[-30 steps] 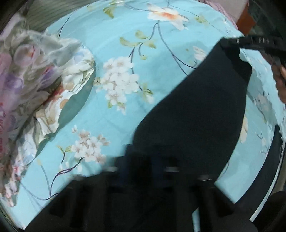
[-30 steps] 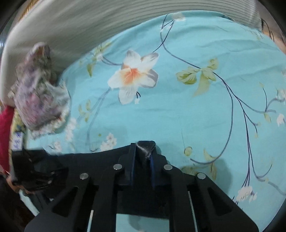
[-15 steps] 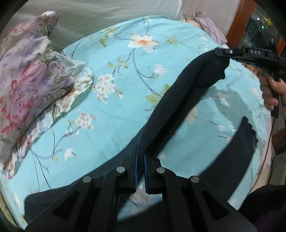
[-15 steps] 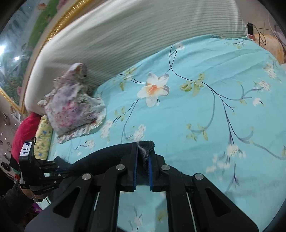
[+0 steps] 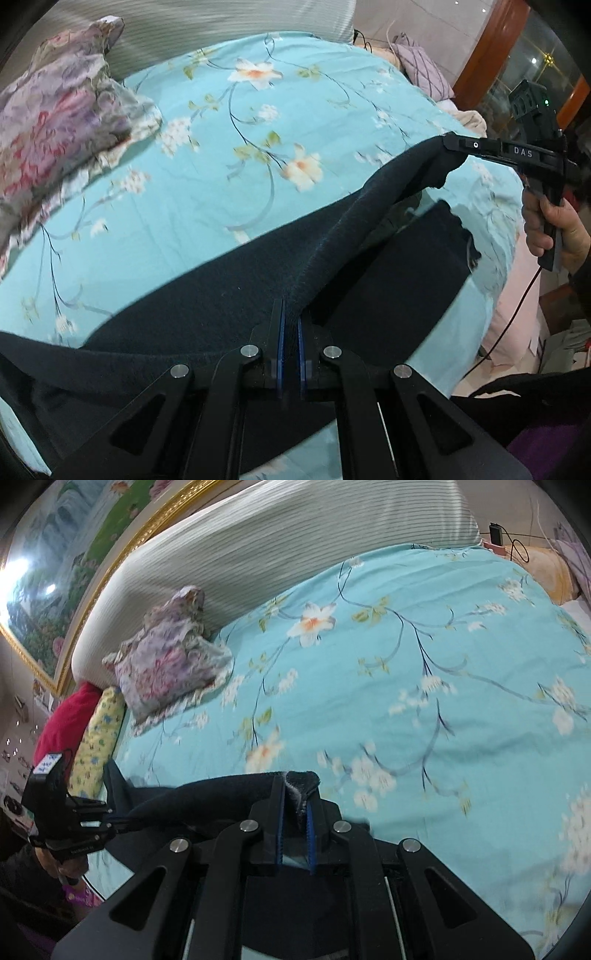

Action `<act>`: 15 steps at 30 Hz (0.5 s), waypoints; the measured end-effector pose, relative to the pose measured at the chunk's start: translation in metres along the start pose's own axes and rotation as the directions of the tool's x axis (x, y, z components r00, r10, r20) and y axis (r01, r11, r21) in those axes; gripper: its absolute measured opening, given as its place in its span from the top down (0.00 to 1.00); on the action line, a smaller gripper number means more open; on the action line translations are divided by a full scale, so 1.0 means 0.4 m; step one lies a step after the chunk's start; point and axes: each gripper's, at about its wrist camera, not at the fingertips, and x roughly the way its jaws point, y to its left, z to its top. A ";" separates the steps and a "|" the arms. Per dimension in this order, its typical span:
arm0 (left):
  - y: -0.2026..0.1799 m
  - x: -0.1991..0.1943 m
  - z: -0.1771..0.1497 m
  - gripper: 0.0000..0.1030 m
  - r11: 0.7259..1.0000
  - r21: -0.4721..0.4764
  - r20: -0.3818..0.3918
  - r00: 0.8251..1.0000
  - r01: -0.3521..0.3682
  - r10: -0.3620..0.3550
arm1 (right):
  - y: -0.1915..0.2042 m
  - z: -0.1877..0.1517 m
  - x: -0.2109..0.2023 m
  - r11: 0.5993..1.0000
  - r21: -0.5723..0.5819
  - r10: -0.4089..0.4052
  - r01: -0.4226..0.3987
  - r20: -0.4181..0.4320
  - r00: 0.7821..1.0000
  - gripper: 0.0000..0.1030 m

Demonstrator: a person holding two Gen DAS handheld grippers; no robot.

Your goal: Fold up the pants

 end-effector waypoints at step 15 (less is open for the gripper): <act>-0.080 0.038 -0.119 0.96 0.999 0.044 -0.036 0.999 0.003 -0.001 | -0.029 -0.202 -0.043 0.995 -0.085 -0.068 0.057 -0.123 0.990 0.90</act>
